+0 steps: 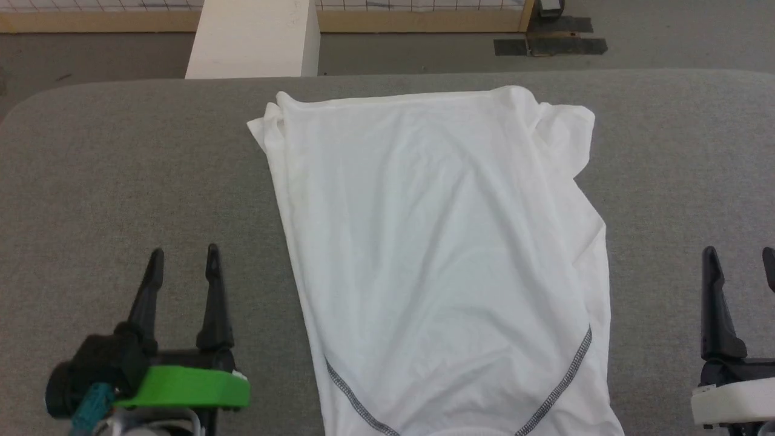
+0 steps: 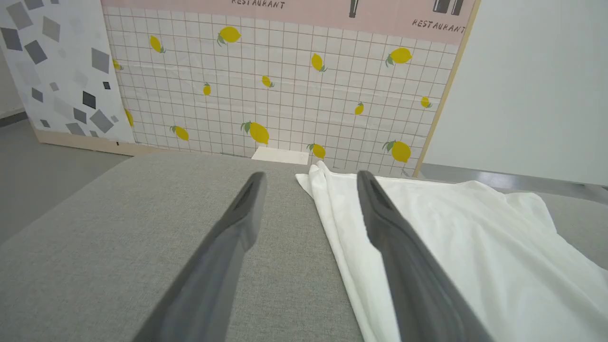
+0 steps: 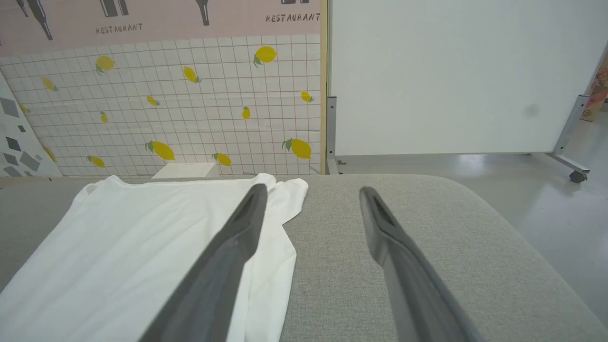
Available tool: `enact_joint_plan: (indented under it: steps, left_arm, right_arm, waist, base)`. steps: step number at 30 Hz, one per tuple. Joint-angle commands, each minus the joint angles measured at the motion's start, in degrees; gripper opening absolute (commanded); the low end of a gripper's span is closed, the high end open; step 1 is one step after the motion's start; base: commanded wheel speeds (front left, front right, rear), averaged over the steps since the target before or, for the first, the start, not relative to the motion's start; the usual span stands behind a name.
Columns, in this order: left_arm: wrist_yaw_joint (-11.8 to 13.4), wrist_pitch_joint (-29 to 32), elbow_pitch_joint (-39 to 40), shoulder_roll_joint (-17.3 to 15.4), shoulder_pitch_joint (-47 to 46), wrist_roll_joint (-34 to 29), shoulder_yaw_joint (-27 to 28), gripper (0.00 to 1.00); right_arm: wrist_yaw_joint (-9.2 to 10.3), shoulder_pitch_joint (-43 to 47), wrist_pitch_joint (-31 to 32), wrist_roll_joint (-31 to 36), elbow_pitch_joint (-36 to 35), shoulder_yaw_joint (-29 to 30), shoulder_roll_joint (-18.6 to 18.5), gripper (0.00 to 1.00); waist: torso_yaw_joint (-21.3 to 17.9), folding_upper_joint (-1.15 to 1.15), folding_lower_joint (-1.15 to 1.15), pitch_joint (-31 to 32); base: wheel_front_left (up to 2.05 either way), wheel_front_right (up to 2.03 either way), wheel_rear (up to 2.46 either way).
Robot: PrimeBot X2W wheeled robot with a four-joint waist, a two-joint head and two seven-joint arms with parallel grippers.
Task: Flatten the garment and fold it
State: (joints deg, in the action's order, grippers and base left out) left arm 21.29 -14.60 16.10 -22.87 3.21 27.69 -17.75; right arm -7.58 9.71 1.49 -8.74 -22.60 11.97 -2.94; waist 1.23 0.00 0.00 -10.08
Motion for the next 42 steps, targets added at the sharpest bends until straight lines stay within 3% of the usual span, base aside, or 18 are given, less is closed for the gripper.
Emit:
enact_joint_plan:
  steps: [1,4,9,17,23,28,42]
  left_arm:
    - [-1.38,1.22,0.06,-2.23,-3.46,-0.67,0.43,1.00]
    - [-5.04,8.06,0.66,-7.00,-11.69,-0.41,0.74,1.00]
    - [-10.64,20.66,-2.54,-12.17,-29.20,3.76,2.57,1.00]
    - [-16.27,32.62,-14.26,-16.02,-50.20,5.94,2.13,1.00]
    - [-20.92,38.13,-22.25,-17.15,-57.05,4.35,-2.43,1.00]
    - [-23.48,41.95,-26.92,-16.92,-59.97,5.02,-4.67,1.00]
    - [-24.52,44.18,-30.13,-15.88,-60.48,7.45,-5.76,1.00]
  right_arm:
    - [0.09,-0.51,-0.27,-0.08,-0.25,-0.32,0.05,1.00]
    - [0.09,-2.05,-0.01,0.66,-1.61,-0.81,0.05,1.00]
    - [0.09,-5.24,1.00,1.45,-4.41,-2.48,0.06,1.00]
    - [0.09,-11.19,3.53,2.55,-8.44,-5.41,0.06,1.00]
    - [0.09,-12.90,4.84,2.94,-8.71,-6.46,0.06,1.00]
    - [0.09,-13.03,4.81,2.52,-8.44,-6.48,0.06,1.00]
    - [0.09,-14.56,5.28,2.91,-7.26,-6.33,0.06,1.00]
  waist:
    - [0.13,0.00,0.00,-1.32]
    - [0.38,0.00,0.00,-4.11]
    - [0.52,0.00,0.00,-10.61]
    - [-0.70,0.00,0.00,-21.18]
    - [-2.16,0.00,0.00,-25.62]
    - [-3.27,0.00,0.00,-28.83]
    - [-3.45,0.00,0.00,-32.43]
  base:
    - [0.00,0.00,0.00]
    - [0.00,0.00,0.00]
    - [0.00,0.00,0.00]
    - [0.00,0.00,0.00]
    - [0.00,0.00,0.00]
    - [0.00,0.00,0.00]
    - [0.00,0.00,0.00]
